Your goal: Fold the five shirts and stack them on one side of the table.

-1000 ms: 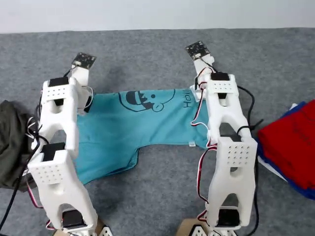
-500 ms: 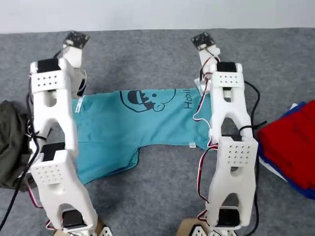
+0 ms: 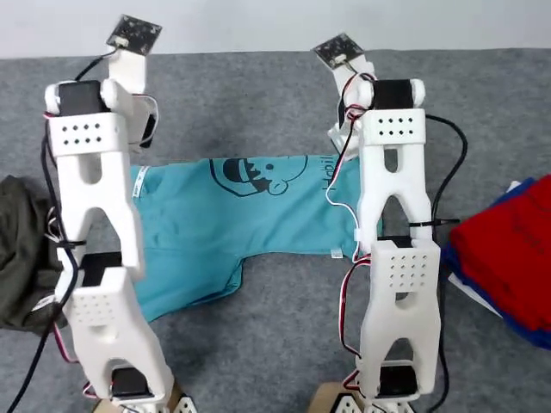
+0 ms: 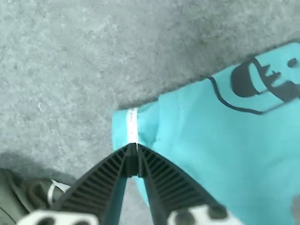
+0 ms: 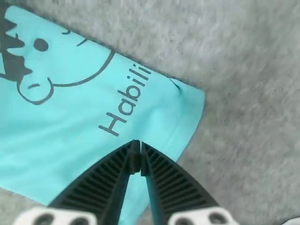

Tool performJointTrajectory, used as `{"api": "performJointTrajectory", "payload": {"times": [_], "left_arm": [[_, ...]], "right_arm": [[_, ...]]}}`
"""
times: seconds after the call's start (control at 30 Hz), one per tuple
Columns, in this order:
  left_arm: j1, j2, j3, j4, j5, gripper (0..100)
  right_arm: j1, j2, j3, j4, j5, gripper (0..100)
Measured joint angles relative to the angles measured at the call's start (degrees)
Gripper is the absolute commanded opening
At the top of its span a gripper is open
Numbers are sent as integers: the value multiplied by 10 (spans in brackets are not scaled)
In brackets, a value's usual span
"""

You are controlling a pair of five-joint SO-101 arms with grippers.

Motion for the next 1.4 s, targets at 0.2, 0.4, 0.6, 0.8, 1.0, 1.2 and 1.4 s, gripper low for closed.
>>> {"api": "performJointTrajectory", "payload": {"times": [0.2, 0.4, 0.6, 0.8, 1.0, 1.2, 1.4], "left_arm": [[62, -83, 192, 0, 2, 3], [113, -149, 354, -3, 2, 3], [113, -154, 475, -62, 2, 3], [113, -154, 560, -126, 2, 3], [86, -154, 608, -160, -11, 3], [46, -158, 611, -159, -34, 3], [62, -203, 611, -129, -38, 3]], "right_arm": [[2, -22, 106, 1, -35, 10], [2, -108, 296, 1, -39, 10], [3, -122, 399, 0, -40, 10], [40, -84, 406, -34, -40, 10], [90, -41, 406, -55, -15, 10], [115, -39, 406, -61, -1, 10], [107, -51, 406, -52, 1, 10]]}}
